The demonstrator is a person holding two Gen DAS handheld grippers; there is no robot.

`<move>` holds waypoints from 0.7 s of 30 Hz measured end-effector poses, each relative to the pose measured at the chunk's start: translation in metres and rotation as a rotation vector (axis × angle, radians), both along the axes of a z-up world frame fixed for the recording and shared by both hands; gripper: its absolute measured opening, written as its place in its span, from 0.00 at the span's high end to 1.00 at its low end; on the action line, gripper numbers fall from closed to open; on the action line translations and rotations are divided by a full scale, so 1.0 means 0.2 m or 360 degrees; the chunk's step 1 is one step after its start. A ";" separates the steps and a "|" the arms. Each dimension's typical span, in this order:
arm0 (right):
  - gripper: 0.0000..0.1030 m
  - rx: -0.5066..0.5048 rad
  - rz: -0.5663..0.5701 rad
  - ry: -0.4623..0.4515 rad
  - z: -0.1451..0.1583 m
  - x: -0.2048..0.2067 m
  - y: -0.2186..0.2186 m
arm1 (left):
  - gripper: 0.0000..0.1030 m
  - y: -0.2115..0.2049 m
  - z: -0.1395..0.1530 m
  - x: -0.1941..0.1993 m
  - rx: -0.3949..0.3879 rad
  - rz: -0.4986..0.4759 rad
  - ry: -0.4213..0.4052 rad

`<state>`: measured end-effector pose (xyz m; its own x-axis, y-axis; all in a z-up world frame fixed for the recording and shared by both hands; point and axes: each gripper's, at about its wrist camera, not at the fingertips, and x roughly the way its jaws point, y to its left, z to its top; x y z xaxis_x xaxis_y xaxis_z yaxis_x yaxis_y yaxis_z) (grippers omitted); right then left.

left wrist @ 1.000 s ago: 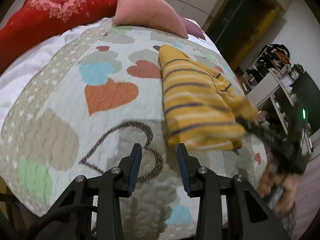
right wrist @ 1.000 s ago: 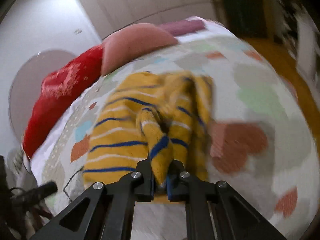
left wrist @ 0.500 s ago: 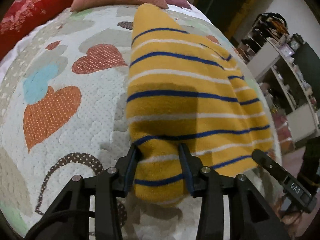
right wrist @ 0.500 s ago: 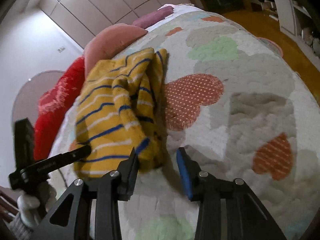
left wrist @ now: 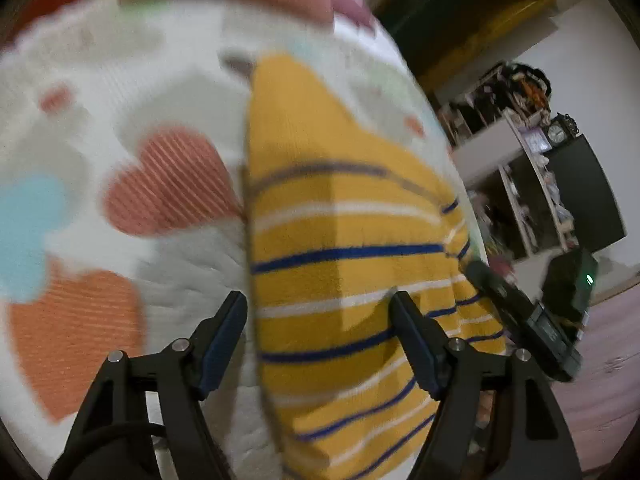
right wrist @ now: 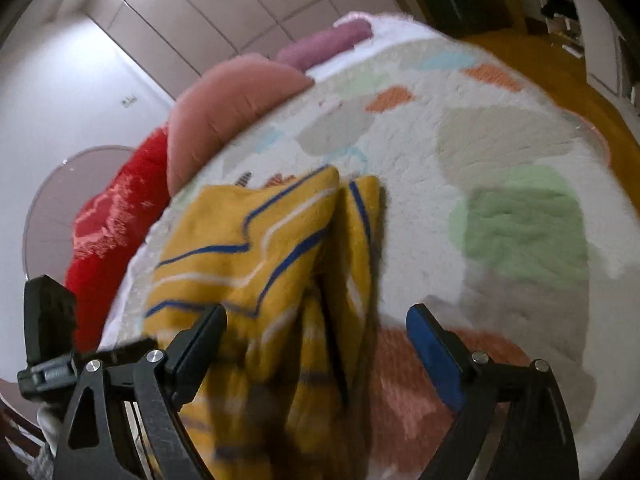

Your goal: Fold small clothes

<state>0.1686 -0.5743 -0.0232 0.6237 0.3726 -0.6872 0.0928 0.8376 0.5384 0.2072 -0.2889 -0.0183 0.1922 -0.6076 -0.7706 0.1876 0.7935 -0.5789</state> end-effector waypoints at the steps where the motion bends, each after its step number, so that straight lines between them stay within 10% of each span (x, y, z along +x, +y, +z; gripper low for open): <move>1: 0.12 0.0024 0.0014 0.0029 -0.03 0.04 0.02 | 0.28 -0.03 -0.05 0.02 -0.0053 -0.0033 0.0079; 3: 0.55 0.0100 0.0078 0.0056 -0.06 0.10 0.05 | 0.27 -0.09 -0.07 -0.01 -0.0013 -0.0061 0.0073; 6: 0.65 0.0121 0.0095 0.0027 0.02 0.10 0.10 | 0.51 -0.10 0.00 -0.04 0.0028 -0.0084 0.0003; 13: 0.64 0.0250 0.0105 -0.0258 0.25 0.04 0.11 | 0.51 0.00 0.33 0.01 0.0027 -0.0093 -0.0165; 18: 0.43 -0.0188 -0.0100 0.0013 0.06 0.05 0.08 | 0.47 -0.01 0.16 0.00 0.0473 0.0007 -0.0166; 21: 0.49 -0.0187 -0.0128 -0.0069 0.12 -0.12 0.03 | 0.47 0.08 0.08 -0.15 0.0433 0.0019 -0.0208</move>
<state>0.1449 -0.5690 0.0017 0.6783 0.2388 -0.6949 0.1412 0.8857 0.4422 0.1768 -0.2726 -0.0027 0.3063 -0.3796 -0.8730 0.2366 0.9187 -0.3164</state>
